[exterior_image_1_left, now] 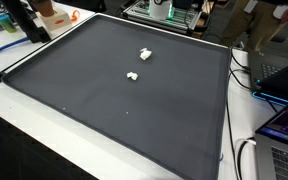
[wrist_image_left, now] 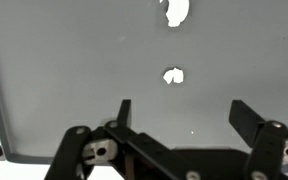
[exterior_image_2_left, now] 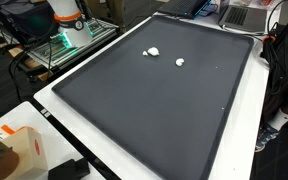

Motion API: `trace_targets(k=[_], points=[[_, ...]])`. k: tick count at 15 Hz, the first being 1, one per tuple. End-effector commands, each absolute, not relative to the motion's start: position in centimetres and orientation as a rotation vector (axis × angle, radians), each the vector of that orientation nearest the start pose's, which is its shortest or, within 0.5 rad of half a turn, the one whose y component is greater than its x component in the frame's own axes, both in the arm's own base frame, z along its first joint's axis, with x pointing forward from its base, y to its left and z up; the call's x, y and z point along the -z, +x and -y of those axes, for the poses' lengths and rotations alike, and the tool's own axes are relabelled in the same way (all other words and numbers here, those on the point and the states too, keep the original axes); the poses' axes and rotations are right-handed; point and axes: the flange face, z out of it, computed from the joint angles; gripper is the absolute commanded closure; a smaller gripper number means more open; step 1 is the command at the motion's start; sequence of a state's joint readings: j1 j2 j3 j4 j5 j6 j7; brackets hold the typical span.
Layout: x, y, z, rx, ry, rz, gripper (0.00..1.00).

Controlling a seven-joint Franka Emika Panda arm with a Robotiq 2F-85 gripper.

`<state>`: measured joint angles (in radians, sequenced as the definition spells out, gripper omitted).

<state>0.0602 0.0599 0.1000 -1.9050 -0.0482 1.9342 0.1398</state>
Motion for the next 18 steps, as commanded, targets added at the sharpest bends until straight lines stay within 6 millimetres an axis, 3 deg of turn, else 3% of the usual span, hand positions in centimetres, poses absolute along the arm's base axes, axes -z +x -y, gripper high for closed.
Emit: trace_targets(k=[1,8,18], points=[[-47.0,58.0,-9.5,-0.094,-3.181,0.053,0.00],[-46.7,57.9,-10.2,-0.222,-3.194,0.116,0.00],[-47.9,59.3,-9.9,0.126,-3.245,-0.049,0.00]])
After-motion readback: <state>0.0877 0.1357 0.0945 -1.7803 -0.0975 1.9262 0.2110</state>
